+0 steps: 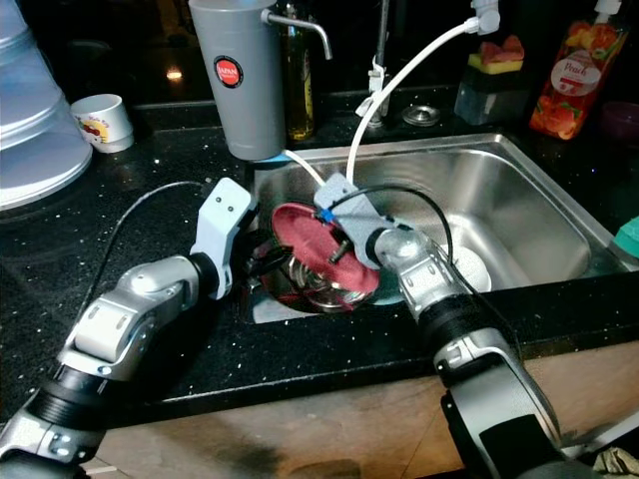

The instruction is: Kitchen organization

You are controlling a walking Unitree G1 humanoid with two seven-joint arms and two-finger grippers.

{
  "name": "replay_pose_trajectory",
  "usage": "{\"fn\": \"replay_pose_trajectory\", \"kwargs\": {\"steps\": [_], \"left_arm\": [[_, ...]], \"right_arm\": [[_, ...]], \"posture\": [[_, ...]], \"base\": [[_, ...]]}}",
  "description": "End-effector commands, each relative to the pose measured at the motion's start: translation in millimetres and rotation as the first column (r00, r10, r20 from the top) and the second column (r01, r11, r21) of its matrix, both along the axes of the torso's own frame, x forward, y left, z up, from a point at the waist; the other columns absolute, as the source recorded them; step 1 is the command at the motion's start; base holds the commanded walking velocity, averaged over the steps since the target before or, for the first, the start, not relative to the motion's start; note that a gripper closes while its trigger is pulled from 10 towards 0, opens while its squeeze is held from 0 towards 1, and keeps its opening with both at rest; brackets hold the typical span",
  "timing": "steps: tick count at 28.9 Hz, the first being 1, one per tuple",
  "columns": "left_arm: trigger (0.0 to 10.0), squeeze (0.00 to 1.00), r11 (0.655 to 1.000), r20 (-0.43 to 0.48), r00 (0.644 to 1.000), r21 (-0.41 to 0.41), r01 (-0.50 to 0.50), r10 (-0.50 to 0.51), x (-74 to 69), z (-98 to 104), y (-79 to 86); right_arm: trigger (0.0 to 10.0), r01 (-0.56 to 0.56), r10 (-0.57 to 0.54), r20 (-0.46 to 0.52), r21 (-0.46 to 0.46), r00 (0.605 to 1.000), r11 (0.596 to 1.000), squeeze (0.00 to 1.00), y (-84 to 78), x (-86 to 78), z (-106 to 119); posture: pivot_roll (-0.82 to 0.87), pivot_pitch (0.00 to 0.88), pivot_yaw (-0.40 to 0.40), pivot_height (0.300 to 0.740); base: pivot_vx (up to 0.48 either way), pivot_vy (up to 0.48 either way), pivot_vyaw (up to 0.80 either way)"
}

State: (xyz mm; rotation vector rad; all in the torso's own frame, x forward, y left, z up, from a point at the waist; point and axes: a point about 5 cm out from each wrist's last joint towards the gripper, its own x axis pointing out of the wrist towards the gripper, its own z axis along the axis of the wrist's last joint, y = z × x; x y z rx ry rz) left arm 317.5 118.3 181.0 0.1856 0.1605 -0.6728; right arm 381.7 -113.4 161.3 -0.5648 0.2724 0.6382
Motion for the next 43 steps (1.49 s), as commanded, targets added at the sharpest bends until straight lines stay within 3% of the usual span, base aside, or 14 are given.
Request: {"fn": "replay_pose_trajectory", "kwargs": {"steps": [1,2,6,11,12,14,17,22,29,31,32,34,39,43], "left_arm": [[10.0,0.0,0.999,-0.024,0.999,0.031,-0.023,0.023,1.3,-6.3,5.0],[10.0,0.0,0.999,-0.02,0.999,0.038,-0.032,0.033,2.2,-5.4,7.2],[10.0,0.0,0.996,0.024,0.997,0.035,-0.08,0.08,6.9,2.7,13.7],[10.0,0.0,0.988,0.071,0.985,-0.023,-0.154,0.155,13.5,17.1,23.8],[10.0,0.0,0.978,0.097,0.974,-0.046,-0.201,0.205,16.6,24.0,31.1],[10.0,0.0,0.978,0.097,0.974,-0.046,-0.201,0.205,16.6,24.0,31.1],[10.0,0.0,0.912,0.188,0.893,-0.093,-0.399,0.41,26.3,43.6,68.0],[10.0,0.0,0.879,0.216,0.852,-0.099,-0.466,0.476,26.9,52.0,88.8],[10.0,0.0,0.888,0.217,0.861,-0.105,-0.447,0.459,23.2,52.7,87.6],[10.0,0.0,0.91,0.216,0.884,-0.11,-0.399,0.414,19.8,52.3,81.7],[10.0,0.0,0.972,0.227,0.946,-0.098,-0.212,0.23,3.7,48.9,60.8],[10.0,0.0,0.983,0.24,0.955,-0.107,-0.15,0.172,-3.4,48.2,54.7],[10.0,0.0,0.963,0.273,0.939,-0.224,-0.15,0.21,-12.2,51.5,60.0],[10.0,0.0,0.957,0.263,0.929,-0.2,-0.21,0.259,-19.6,46.3,68.5]], "right_arm": [[10.0,-0.008,0.008,0.009,-0.011,1.0,1.0,0.81,3.5,0.9,2.1],[10.0,0.002,-0.003,0.024,0.022,1.0,1.0,0.0,4.0,2.0,7.9],[10.0,0.068,-0.08,0.13,0.094,0.988,0.993,0.0,-2.8,8.9,28.0],[10.0,0.153,-0.256,0.338,0.302,0.906,0.941,0.0,-18.3,17.4,68.8],[10.0,0.187,-0.354,0.39,0.405,0.85,0.895,0.0,-30.5,19.1,87.3],[10.0,0.187,-0.354,0.39,0.405,0.85,0.895,0.0,-30.5,19.1,87.3],[10.0,0.275,-0.531,0.44,0.522,0.724,0.807,0.0,-68.8,18.8,114.8],[10.0,0.303,-0.53,0.412,0.499,0.741,0.812,0.0,-78.4,17.1,101.4],[10.0,0.25,-0.502,0.378,0.546,0.778,0.8,0.0,-69.1,14.9,94.2],[10.0,0.214,-0.475,0.336,0.587,0.813,0.781,0.0,-61.9,13.8,91.8],[10.0,0.123,-0.378,0.259,0.66,0.889,0.741,0.0,-40.9,5.6,85.3],[10.0,0.092,-0.341,0.244,0.677,0.908,0.73,0.0,-33.5,0.9,82.9],[10.0,0.052,-0.301,0.245,0.691,0.921,0.721,0.0,-23.5,-11.8,76.1],[10.0,0.053,-0.309,0.278,0.66,0.909,0.749,0.0,-21.4,-24.8,69.7]], "posture": [[0.03,0.011,0.004,0.74],[0.03,0.011,0.004,0.74],[0.03,0.014,0.007,0.74],[0.03,0.016,0.01,0.74],[0.03,0.017,0.012,0.74],[0.03,0.017,0.012,0.74],[0.03,0.013,0.015,0.74],[0.03,0.013,0.011,0.74],[0.03,0.014,0.011,0.74],[0.02,0.012,0.01,0.74],[0.02,0.012,0.009,0.74],[0.02,0.01,0.008,0.74],[0.02,0.011,0.007,0.74],[0.02,0.012,0.005,0.74]], "base": [[0.0,0.0,0.0],[0.0,0.0,0.0],[0.0,0.0,0.0],[0.0,0.0,0.0],[0.0,0.0,0.0],[0.0,0.0,0.0],[0.0,0.0,0.0],[0.0,0.0,0.0],[0.0,0.0,0.0],[0.0,0.0,0.0],[0.0,0.0,0.0],[0.0,0.0,0.0],[0.0,0.0,0.0],[0.0,0.0,0.0]]}}
